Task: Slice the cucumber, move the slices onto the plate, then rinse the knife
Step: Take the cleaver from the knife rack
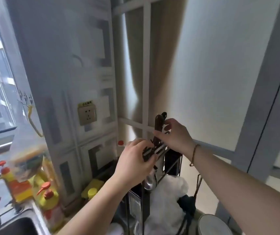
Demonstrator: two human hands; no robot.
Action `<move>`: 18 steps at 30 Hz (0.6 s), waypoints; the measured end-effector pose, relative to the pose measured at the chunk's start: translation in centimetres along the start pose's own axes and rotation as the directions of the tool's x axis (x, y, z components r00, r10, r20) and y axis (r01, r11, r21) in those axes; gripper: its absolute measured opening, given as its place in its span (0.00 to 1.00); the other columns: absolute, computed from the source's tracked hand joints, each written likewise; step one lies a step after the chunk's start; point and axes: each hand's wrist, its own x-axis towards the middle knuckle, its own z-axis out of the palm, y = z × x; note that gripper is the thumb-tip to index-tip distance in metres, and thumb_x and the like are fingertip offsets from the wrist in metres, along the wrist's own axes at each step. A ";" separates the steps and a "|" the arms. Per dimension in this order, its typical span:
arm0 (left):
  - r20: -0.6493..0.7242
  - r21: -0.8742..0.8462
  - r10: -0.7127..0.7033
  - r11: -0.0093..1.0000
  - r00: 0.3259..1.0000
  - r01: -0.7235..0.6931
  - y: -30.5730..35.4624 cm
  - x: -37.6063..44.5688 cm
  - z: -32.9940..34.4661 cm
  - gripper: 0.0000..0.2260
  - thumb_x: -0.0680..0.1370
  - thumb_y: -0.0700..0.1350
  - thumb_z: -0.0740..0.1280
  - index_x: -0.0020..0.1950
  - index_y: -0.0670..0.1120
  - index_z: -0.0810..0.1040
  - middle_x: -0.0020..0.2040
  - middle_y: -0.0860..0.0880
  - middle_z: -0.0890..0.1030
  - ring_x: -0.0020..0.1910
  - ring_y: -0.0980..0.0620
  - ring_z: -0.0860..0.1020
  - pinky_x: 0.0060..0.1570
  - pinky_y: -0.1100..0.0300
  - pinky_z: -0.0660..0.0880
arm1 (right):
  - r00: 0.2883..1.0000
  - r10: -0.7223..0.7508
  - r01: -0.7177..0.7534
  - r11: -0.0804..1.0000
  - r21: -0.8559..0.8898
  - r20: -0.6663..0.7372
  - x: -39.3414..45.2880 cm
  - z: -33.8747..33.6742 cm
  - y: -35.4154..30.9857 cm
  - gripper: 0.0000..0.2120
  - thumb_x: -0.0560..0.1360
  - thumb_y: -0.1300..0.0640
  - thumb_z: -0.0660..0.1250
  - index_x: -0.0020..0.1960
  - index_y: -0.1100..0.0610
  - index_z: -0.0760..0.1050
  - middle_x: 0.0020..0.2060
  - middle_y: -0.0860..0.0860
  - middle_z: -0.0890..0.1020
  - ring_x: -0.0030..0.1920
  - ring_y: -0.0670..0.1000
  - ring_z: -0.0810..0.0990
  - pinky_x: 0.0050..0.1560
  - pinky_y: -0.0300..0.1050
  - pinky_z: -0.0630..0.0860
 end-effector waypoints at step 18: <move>-0.249 0.131 0.196 0.977 0.949 -0.167 4.8 4.9 -0.2 0.23 0.77 0.50 0.74 0.70 0.46 0.76 0.66 0.50 0.80 0.62 0.47 0.79 0.58 0.54 0.77 | 0.868 -0.133 0.295 0.912 0.283 -0.478 -1.3 -12.2 -5.1 0.13 0.74 0.50 0.72 0.52 0.58 0.78 0.39 0.55 0.86 0.36 0.53 0.86 0.41 0.54 0.84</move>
